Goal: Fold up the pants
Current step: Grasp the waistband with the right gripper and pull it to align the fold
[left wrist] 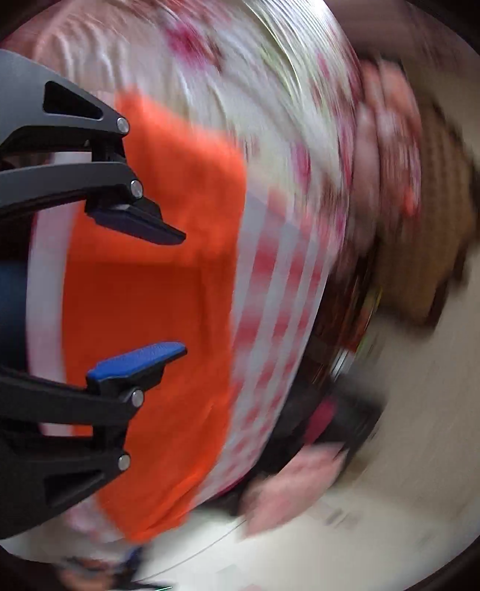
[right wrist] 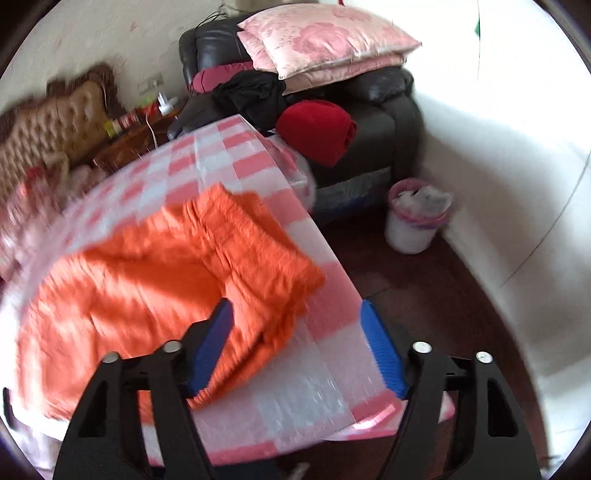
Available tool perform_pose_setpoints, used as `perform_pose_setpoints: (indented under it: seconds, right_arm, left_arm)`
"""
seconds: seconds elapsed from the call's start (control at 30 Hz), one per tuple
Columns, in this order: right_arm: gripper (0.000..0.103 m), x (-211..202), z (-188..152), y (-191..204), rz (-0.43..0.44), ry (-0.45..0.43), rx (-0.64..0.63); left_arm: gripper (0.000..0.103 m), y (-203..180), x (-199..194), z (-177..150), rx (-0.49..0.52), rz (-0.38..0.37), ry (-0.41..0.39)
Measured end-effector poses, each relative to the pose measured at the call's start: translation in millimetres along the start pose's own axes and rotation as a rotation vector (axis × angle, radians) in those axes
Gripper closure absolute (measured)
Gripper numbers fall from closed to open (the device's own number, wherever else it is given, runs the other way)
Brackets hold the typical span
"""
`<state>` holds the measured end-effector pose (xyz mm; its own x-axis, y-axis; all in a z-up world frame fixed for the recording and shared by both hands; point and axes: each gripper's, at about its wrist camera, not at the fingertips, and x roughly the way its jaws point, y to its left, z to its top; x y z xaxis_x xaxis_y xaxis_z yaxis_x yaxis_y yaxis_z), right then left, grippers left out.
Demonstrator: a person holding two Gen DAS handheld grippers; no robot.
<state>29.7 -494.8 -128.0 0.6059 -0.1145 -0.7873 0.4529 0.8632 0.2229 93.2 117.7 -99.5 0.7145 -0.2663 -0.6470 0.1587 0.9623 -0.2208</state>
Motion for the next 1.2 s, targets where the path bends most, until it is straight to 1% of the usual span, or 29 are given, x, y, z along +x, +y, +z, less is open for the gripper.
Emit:
perform_pose_setpoints:
  seconds: [0.03,0.1,0.13,0.17,0.23,0.27,0.3,0.37,0.43,0.47,0.5,0.53,0.57,0.63,0.67,0.7,0.73,0.77,0.83,0.87,0.9,0.93,1.0,1.03,1.07,1.1,1.13,1.17,1.2]
  right_arm:
    - [0.039,0,11,-2,0.030,-0.003,0.008]
    - [0.039,3,30,3,0.057,0.009,-0.036]
    - [0.039,4,39,7,0.072,0.011,-0.057]
    - [0.039,4,48,10,0.087,0.009,-0.068]
    - [0.039,9,69,22,0.132,0.036,-0.117]
    - [0.039,10,74,28,0.139,0.042,-0.146]
    - [0.039,13,83,39,0.136,0.044,-0.196]
    - [0.039,27,93,60,0.145,0.088,-0.288]
    - [0.039,42,95,84,0.160,0.120,-0.375]
    - [0.039,50,93,100,0.162,0.137,-0.433]
    - [0.039,58,91,112,0.165,0.155,-0.481]
    - [0.042,67,90,124,0.171,0.176,-0.526]
    - [0.046,80,86,143,0.185,0.207,-0.593]
    - [0.047,97,82,169,0.197,0.236,-0.682]
    - [0.051,108,79,181,0.198,0.250,-0.724]
    - [0.056,119,76,190,0.176,0.263,-0.760]
    - [0.070,129,72,195,0.124,0.265,-0.793]
    - [0.072,140,73,194,0.054,0.254,-0.795]
    - [0.073,146,86,183,0.042,0.232,-0.687]
    - [0.088,147,89,180,0.009,0.215,-0.661]
    - [0.088,152,91,176,-0.151,0.164,-0.659]
    - [0.088,155,94,170,-0.185,0.151,-0.625]
    - [0.088,148,105,151,-0.088,0.175,-0.462]
    - [0.086,135,108,147,-0.063,0.139,-0.424]
    - [0.081,118,110,146,-0.036,0.093,-0.410]
    - [0.080,104,109,147,0.000,0.075,-0.410]
    - [0.078,93,106,151,0.042,0.077,-0.421]
    - [0.072,87,102,157,0.080,0.086,-0.440]
    - [0.067,80,92,170,0.138,0.108,-0.495]
  left_arm:
    - [0.049,-39,12,-2,0.088,-0.076,0.030]
    - [0.050,-130,36,-13,0.291,-0.259,0.089]
    - [0.051,-161,44,-21,0.362,-0.310,0.096]
    - [0.052,-206,55,-32,0.473,-0.376,0.108]
    - [0.057,-257,72,-47,0.588,-0.450,0.136]
    - [0.057,-272,79,-52,0.610,-0.471,0.147]
    - [0.057,-287,90,-58,0.633,-0.485,0.170]
    - [0.057,-303,108,-69,0.679,-0.462,0.204]
    - [0.058,-309,123,-78,0.693,-0.481,0.257]
    - [0.061,-312,129,-84,0.703,-0.465,0.282]
    - [0.069,-312,132,-88,0.715,-0.457,0.293]
    - [0.074,-312,136,-90,0.715,-0.447,0.300]
    - [0.076,-310,138,-89,0.700,-0.448,0.302]
    - [0.082,-307,142,-85,0.660,-0.459,0.319]
    - [0.083,-305,144,-84,0.644,-0.464,0.326]
    - [0.085,-305,146,-85,0.639,-0.464,0.325]
    - [0.086,-304,146,-85,0.630,-0.463,0.326]
    - [0.086,-303,146,-85,0.620,-0.463,0.329]
    - [0.087,-303,147,-85,0.608,-0.457,0.328]
    - [0.087,-303,144,-88,0.611,-0.452,0.321]
    - [0.087,-303,143,-89,0.611,-0.450,0.316]
    - [0.087,-301,143,-89,0.602,-0.456,0.315]
    - [0.085,-299,143,-85,0.566,-0.473,0.326]
    - [0.082,-296,143,-83,0.538,-0.483,0.335]
    - [0.082,-292,143,-80,0.505,-0.507,0.347]
    - [0.081,-290,141,-78,0.489,-0.517,0.348]
    - [0.081,-285,136,-74,0.459,-0.539,0.346]
    - [0.081,-280,132,-70,0.425,-0.554,0.338]
    - [0.081,-275,130,-65,0.395,-0.556,0.330]
